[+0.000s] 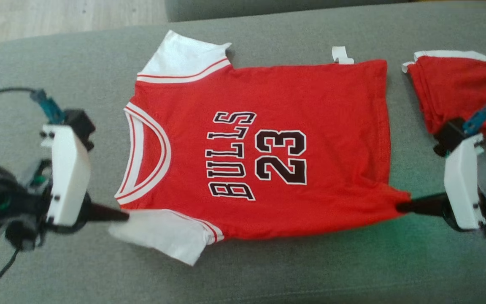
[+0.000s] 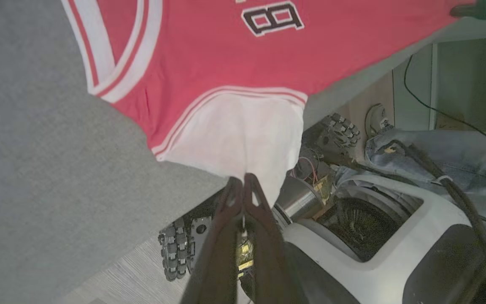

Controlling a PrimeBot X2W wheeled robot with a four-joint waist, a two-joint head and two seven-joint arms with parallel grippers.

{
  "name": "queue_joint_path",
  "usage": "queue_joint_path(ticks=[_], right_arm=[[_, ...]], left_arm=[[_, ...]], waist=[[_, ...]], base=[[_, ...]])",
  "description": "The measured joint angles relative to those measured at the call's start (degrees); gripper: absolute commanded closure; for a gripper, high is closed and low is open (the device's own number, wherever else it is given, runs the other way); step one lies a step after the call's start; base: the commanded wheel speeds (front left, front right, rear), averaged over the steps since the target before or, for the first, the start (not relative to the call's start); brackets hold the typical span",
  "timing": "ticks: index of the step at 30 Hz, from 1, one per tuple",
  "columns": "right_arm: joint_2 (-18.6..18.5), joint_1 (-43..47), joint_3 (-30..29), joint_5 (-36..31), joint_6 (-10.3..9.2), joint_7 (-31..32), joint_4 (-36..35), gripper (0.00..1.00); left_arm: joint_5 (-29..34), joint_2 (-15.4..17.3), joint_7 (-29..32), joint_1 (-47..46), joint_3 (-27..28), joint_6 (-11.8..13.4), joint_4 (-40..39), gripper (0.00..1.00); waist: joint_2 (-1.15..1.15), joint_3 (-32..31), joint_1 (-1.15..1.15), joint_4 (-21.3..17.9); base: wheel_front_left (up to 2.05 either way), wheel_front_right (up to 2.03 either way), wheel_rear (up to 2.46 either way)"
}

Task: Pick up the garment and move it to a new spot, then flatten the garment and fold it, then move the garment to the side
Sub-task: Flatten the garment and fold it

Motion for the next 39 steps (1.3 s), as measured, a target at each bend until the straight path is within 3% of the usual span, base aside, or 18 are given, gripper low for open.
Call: queue_joint_path(ticks=[10,27,28,29,30,31,32,36,39], right_arm=[[2.5,-0.9,-3.3,1.0,0.00,-0.6,7.0,1.00],[13.3,-6.0,-7.2,3.0,0.00,-2.4,19.0,1.00],[13.8,-6.2,-7.3,3.0,0.00,-2.5,19.6,0.99],[14.3,-6.3,-7.5,3.0,0.00,-3.1,20.2,0.75],[14.7,-6.5,-7.6,3.0,0.00,-3.7,20.7,0.16],[15.2,-6.6,-7.8,3.0,0.00,-4.1,21.2,0.00],[15.6,-6.7,-8.0,3.0,0.00,-4.7,21.5,0.00],[16.1,-6.7,-9.0,3.1,0.00,-6.8,21.8,0.00],[15.8,-6.6,-11.0,2.9,0.00,-11.8,20.9,0.00]], left_arm=[[4.2,-6.7,-1.5,-9.7,1.7,-1.5,10.5,1.00],[9.9,-13.9,-7.9,-14.7,1.6,-4.8,28.2,1.00],[10.3,-14.2,-8.5,-14.8,1.6,-5.1,28.9,1.00],[11.0,-14.6,-9.4,-14.8,1.6,-5.5,29.4,1.00],[11.3,-15.0,-10.0,-14.8,1.6,-5.9,30.0,0.67],[11.3,-15.5,-10.4,-14.8,1.5,-6.2,30.7,0.05],[11.4,-15.9,-10.9,-14.8,1.5,-6.7,31.2,0.00],[12.4,-16.9,-13.2,-14.8,1.3,-8.2,32.5,0.00],[14.2,-17.4,-17.4,-14.8,1.2,-10.3,32.6,0.00]], waist=[[0.00,3.1,0.00,-1.6],[0.00,7.7,0.00,-4.0],[0.00,7.8,0.00,-4.0],[0.00,7.9,0.00,-3.9],[0.00,7.9,0.00,-3.8],[0.00,7.9,0.00,-3.7],[0.00,7.8,0.00,-3.6],[0.00,7.0,0.00,-3.2],[0.00,5.7,0.00,-2.8]], base=[[0.00,0.00,0.00],[0.00,0.00,0.00],[0.00,0.00,0.00],[0.00,0.00,0.00],[0.00,0.00,0.00],[0.00,0.00,0.00],[0.00,0.00,0.00],[0.00,0.00,0.00],[0.00,0.00,0.00]])
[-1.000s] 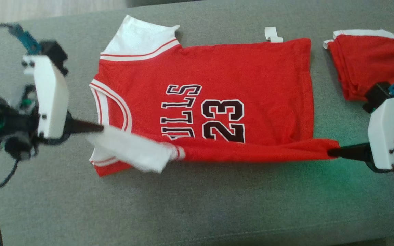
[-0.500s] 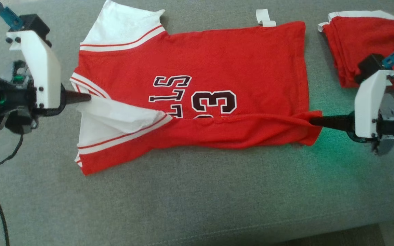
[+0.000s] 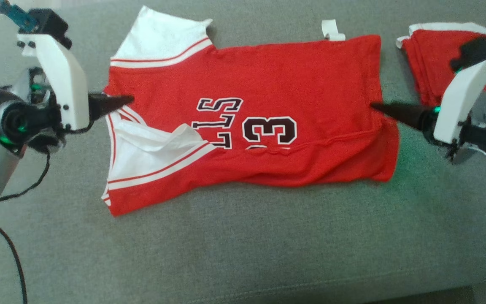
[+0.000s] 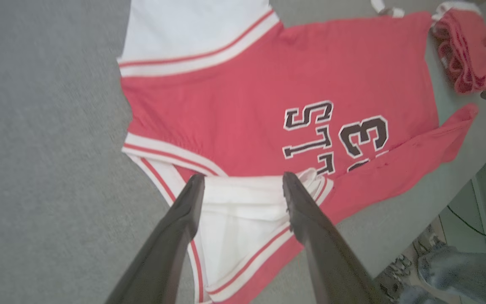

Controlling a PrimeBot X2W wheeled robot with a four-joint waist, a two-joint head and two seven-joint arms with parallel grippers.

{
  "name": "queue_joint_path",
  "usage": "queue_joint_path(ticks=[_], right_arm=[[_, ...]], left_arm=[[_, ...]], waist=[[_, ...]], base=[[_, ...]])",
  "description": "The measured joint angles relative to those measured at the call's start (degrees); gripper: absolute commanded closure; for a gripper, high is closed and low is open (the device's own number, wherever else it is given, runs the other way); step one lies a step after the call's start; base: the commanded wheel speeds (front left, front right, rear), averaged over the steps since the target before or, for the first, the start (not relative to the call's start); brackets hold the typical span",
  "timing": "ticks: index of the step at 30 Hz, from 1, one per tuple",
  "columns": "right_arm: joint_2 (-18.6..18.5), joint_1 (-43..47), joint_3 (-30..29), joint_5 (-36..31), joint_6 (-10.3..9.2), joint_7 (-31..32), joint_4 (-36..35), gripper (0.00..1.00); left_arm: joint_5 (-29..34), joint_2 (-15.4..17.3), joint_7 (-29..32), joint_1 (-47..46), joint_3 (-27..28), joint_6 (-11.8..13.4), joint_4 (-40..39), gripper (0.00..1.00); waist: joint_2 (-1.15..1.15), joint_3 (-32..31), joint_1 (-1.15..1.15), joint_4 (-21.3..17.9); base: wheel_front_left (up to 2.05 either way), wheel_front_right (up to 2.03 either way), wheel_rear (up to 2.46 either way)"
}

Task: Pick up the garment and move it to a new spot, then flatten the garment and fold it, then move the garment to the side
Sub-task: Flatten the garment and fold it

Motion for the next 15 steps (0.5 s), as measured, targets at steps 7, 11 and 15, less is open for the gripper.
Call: queue_joint_path(ticks=[7,11,15], right_arm=[[-0.2,5.0,-5.3,-7.0,0.00,-23.9,-7.2,0.00],[0.4,10.3,-11.2,-14.5,0.00,-43.1,-4.8,0.00],[3.6,16.6,-17.1,-22.6,0.00,-50.2,-2.1,0.00]], left_arm=[[9.4,-0.5,-22.5,1.6,1.9,0.4,-2.9,0.00],[17.1,-0.2,-36.1,6.7,2.7,5.7,-8.1,0.00],[21.0,0.5,-47.4,13.9,4.2,12.4,-14.4,0.00]], waist=[[0.00,-3.8,0.00,0.9],[0.00,-5.9,0.00,1.4],[0.00,-7.2,0.00,1.8]], base=[[0.00,0.00,0.00],[0.00,0.00,0.00],[0.00,0.00,0.00]])
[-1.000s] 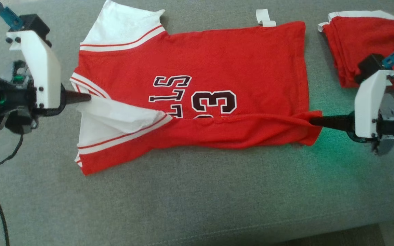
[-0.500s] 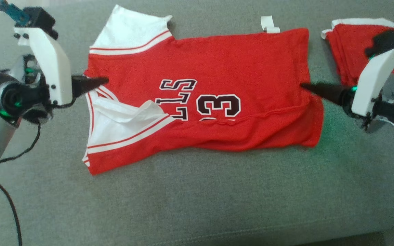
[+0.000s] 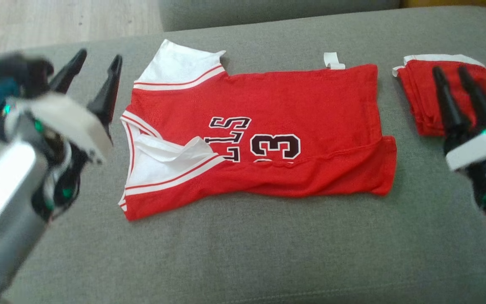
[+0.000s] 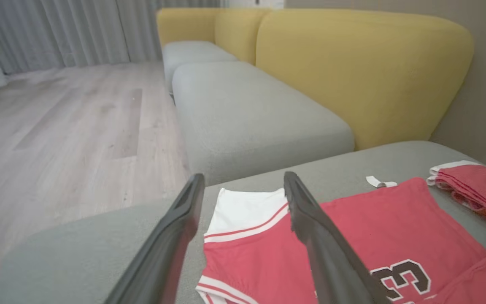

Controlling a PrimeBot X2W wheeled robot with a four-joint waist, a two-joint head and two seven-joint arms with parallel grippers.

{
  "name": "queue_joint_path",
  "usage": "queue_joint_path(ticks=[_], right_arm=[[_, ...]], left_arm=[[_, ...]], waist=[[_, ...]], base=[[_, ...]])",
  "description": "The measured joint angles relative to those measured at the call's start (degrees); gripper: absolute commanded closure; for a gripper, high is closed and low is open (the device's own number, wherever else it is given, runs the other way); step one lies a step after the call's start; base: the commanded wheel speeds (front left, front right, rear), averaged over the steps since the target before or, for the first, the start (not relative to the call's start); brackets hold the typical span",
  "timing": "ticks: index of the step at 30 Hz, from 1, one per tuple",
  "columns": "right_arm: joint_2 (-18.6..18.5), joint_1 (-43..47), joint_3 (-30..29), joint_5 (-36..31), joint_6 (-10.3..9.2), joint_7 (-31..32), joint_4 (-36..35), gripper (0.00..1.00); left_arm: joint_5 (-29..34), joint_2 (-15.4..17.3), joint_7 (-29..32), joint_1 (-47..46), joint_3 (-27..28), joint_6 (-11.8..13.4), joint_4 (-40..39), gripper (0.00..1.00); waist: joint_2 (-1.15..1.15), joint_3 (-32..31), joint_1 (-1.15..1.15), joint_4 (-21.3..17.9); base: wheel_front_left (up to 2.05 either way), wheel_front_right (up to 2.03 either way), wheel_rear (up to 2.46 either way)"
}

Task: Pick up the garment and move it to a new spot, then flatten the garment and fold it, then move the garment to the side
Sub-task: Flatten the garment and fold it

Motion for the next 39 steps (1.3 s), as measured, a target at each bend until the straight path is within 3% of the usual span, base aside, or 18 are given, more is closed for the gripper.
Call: queue_joint_path(ticks=[4,7,11,18,26,32,39], right_arm=[[5.7,7.5,-10.5,-10.1,0.00,-0.4,-0.8,0.00],[10.1,13.7,-18.4,-18.1,0.00,-0.5,-2.1,0.00],[15.3,22.3,-23.3,-27.1,0.00,2.5,-0.4,0.00],[22.0,24.5,-29.1,-37.3,0.00,16.5,-1.3,0.00],[25.6,24.5,-31.9,-43.0,0.00,26.3,-3.7,0.00],[27.2,24.9,-33.0,-44.8,0.00,29.3,-5.6,0.00],[28.4,25.8,-34.3,-46.4,0.00,31.5,-6.5,0.00]], left_arm=[[3.5,1.6,-8.9,8.0,1.1,7.4,-5.8,0.00],[5.2,1.6,-11.9,14.5,2.4,12.8,-9.1,0.00],[3.7,0.7,-12.4,23.4,2.3,15.9,-10.4,0.00],[0.7,-2.6,-9.2,27.0,-0.1,14.9,-5.3,0.00],[0.0,-10.0,-7.3,23.4,-3.8,9.8,5.8,0.00],[-1.8,-11.5,-5.5,20.9,-3.4,9.5,11.8,0.00],[-3.3,-11.4,-2.2,19.9,-2.9,11.6,11.1,0.00]], waist=[[0.00,-0.7,0.00,0.2],[0.00,-0.9,0.00,0.4],[0.00,-0.6,0.00,0.8],[0.00,0.6,0.00,1.0],[0.00,2.7,0.00,1.4],[0.00,3.4,0.00,1.3],[0.00,3.7,0.00,1.2]], base=[[0.00,0.00,0.00],[0.00,0.00,0.00],[0.00,0.00,0.00],[0.00,0.00,0.00],[0.00,0.00,0.00],[0.00,0.00,0.00],[0.00,0.00,0.00]])
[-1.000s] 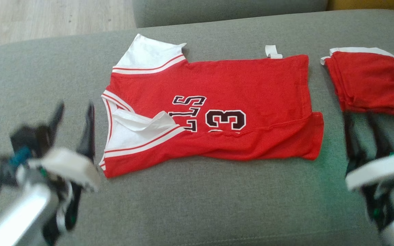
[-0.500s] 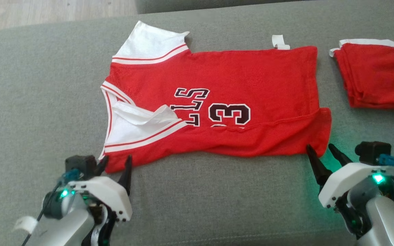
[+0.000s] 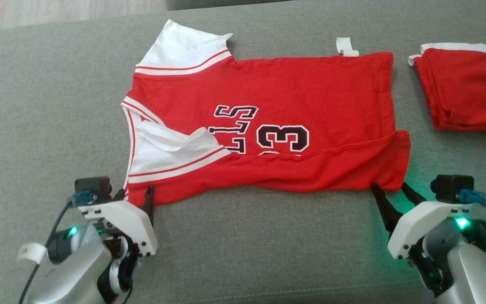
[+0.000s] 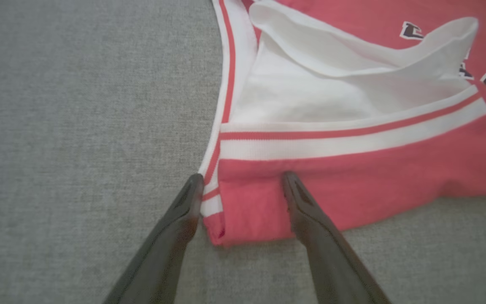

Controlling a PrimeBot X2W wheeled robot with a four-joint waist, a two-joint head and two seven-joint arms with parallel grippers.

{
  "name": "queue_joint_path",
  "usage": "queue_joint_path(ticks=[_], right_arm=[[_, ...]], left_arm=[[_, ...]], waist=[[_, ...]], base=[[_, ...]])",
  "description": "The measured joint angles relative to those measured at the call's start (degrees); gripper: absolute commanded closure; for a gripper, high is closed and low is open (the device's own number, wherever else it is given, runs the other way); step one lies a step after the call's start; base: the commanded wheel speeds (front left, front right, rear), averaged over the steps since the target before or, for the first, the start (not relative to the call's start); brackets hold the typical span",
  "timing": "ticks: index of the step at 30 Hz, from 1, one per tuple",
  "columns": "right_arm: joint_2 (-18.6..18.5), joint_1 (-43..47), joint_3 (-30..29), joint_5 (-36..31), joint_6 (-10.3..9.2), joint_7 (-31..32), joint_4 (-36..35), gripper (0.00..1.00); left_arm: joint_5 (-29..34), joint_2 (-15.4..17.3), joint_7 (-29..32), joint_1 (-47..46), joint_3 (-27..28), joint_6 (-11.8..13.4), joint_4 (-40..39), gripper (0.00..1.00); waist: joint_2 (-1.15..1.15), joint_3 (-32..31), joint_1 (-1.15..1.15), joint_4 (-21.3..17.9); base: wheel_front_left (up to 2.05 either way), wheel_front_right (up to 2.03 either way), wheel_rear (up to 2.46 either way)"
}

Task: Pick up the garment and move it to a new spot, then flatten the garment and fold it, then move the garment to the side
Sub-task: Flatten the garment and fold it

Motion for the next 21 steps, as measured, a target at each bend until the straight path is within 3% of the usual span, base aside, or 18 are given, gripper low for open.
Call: queue_joint_path(ticks=[8,15,17,18,19,20,21], right_arm=[[0.4,1.0,-0.2,-0.5,0.00,1.6,-1.2,0.00],[0.5,1.5,0.2,-0.4,0.00,2.9,-1.8,0.00],[0.5,1.5,0.5,-0.1,0.00,3.1,-1.8,0.13],[0.4,1.5,0.6,0.0,0.00,3.1,-1.8,0.15],[0.4,1.5,0.7,0.0,0.00,3.1,-1.8,0.20],[0.4,1.5,0.7,0.0,0.00,2.9,-1.7,0.28],[0.4,1.4,0.8,0.0,0.00,2.5,-1.6,0.35]], left_arm=[[-1.7,2.1,2.4,1.7,1.4,3.4,-3.6,0.00],[-3.6,2.4,3.8,2.8,1.7,1.7,-5.3,0.00],[-3.6,2.4,3.9,2.7,1.6,1.1,-5.3,0.01],[-3.6,2.4,4.0,2.6,1.5,0.7,-5.2,0.05],[-3.6,2.4,4.0,2.6,1.5,0.7,-5.1,0.15],[-3.6,2.4,4.0,2.6,1.5,0.4,-4.8,0.47],[-3.6,2.4,4.0,2.5,1.5,0.1,-4.5,0.63]], waist=[[0.00,-0.1,0.00,0.2],[0.00,-0.2,0.00,0.1],[0.00,-0.2,0.00,0.1],[0.00,-0.2,0.00,0.0],[0.00,-0.2,0.00,0.0],[0.00,-0.2,0.00,-0.1],[0.00,-0.2,0.00,-0.1]], base=[[0.00,0.00,0.00],[0.00,0.00,0.00],[0.00,0.00,0.00],[0.00,0.00,0.00],[0.00,0.00,0.00],[0.00,0.00,0.00],[0.00,0.00,0.00]])
